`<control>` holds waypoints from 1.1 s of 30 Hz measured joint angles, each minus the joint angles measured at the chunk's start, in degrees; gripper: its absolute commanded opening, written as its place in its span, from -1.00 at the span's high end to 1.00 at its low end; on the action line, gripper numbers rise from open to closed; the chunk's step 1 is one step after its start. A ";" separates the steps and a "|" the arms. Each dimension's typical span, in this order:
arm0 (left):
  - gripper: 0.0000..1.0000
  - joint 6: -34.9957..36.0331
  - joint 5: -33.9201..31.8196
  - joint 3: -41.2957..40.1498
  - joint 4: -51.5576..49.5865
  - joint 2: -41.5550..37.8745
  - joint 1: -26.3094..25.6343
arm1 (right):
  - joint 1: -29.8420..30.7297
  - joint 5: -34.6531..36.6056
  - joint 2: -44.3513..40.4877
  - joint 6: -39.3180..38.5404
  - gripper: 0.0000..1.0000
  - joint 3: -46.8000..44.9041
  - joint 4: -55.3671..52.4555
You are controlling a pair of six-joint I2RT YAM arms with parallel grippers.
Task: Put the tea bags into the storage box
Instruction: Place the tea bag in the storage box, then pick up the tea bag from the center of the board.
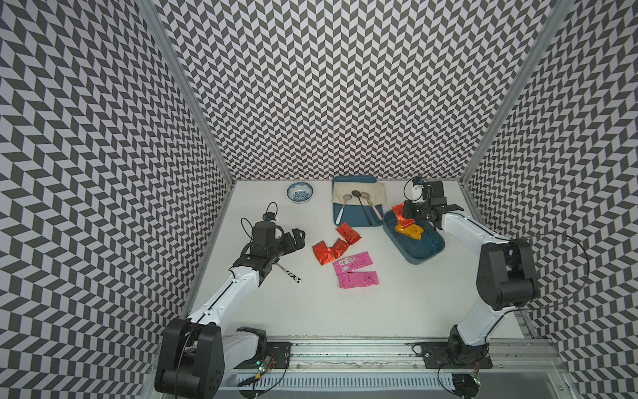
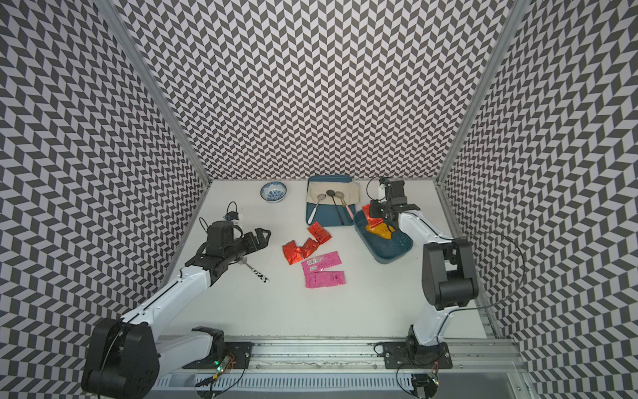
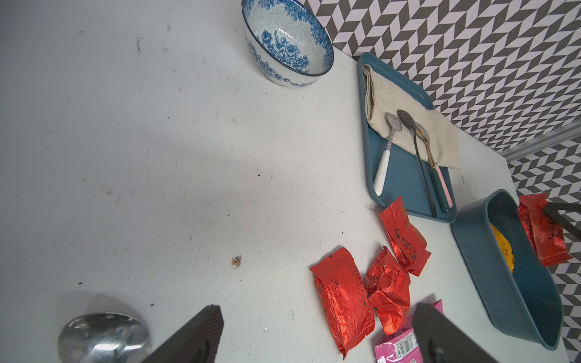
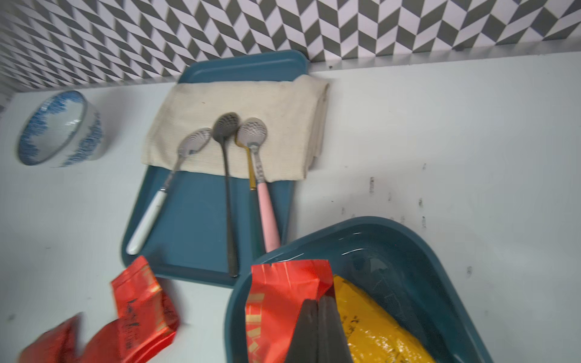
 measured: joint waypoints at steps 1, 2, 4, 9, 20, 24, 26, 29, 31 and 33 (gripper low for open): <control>-0.99 0.09 0.00 0.00 -0.02 0.00 0.00 | -0.11 0.48 0.50 -0.57 1.00 0.00 0.07; -0.99 0.22 0.00 0.00 0.00 0.00 0.00 | -0.17 1.01 1.01 -1.31 1.00 -0.02 0.17; -0.99 0.26 0.00 0.00 -0.02 0.00 0.00 | -0.15 1.20 1.62 -2.43 0.96 -0.48 0.98; -0.99 0.26 0.00 0.00 -0.02 0.00 0.00 | -0.04 -1.49 2.60 -3.02 0.87 -2.56 2.27; -0.99 0.20 0.00 0.00 -0.02 -0.02 0.00 | 0.24 -2.64 3.65 -1.42 0.36 -2.34 2.58; -0.99 0.17 0.63 0.00 -0.02 -0.37 0.00 | 1.81 -3.41 0.11 1.18 0.23 -2.36 1.73; -0.98 0.17 1.49 -0.02 -0.02 -0.48 -0.02 | 4.52 -3.65 -2.67 2.60 0.15 -2.51 1.14; -0.92 0.24 3.48 -0.13 -0.02 -0.57 -0.09 | 10.34 -5.03 -6.93 4.68 0.13 -4.39 1.31; -0.83 0.31 4.90 -0.52 -0.04 -0.57 -0.57 | 13.90 -6.67 -9.40 6.47 0.10 -7.23 1.77; -0.80 0.42 5.97 -1.16 -0.20 -0.55 -1.70 | 16.92 -9.29 -11.06 8.50 0.08 -10.84 2.19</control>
